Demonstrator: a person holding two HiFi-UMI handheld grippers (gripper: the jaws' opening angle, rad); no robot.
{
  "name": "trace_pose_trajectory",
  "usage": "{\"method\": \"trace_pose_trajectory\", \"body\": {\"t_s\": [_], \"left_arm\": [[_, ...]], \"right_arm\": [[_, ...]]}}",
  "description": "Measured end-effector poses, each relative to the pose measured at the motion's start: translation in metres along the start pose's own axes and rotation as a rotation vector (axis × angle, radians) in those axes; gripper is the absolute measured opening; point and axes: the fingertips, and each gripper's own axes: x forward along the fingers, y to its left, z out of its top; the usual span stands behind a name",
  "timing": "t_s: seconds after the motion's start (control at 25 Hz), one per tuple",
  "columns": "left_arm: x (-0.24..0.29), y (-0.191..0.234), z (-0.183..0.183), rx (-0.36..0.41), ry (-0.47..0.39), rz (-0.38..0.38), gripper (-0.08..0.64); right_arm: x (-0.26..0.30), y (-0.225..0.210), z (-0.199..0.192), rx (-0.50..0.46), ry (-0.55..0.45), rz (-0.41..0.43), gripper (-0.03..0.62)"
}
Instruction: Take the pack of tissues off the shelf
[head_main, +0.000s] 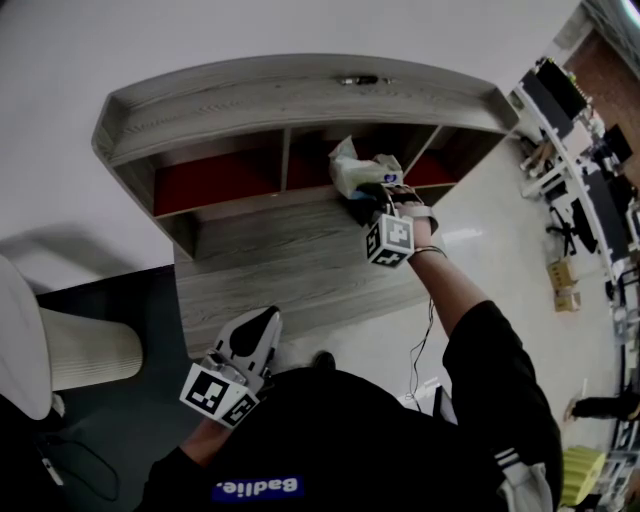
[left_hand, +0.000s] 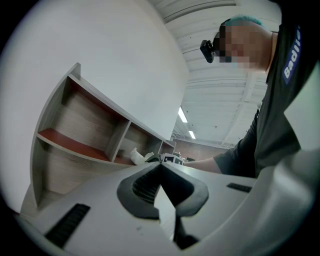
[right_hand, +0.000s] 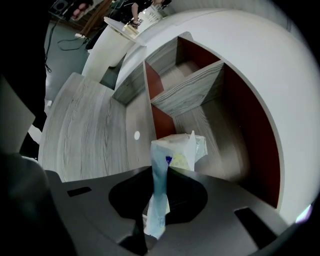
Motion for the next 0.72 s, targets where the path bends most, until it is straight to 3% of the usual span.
{"method": "trace_pose_trajectory", "body": {"t_s": [0.36,0.72], "left_arm": [[0.01,-0.012,-0.002,0.013,0.022,-0.043,-0.002],[0.016,-0.021,-0.003,0.024,0.036,-0.076,-0.002]], "right_arm": [[-0.042,0.004,0.026,0.065,-0.113,-0.021,0.063],[-0.082,0.022,0.052,0.167,-0.229,0.011,0.062]]}}
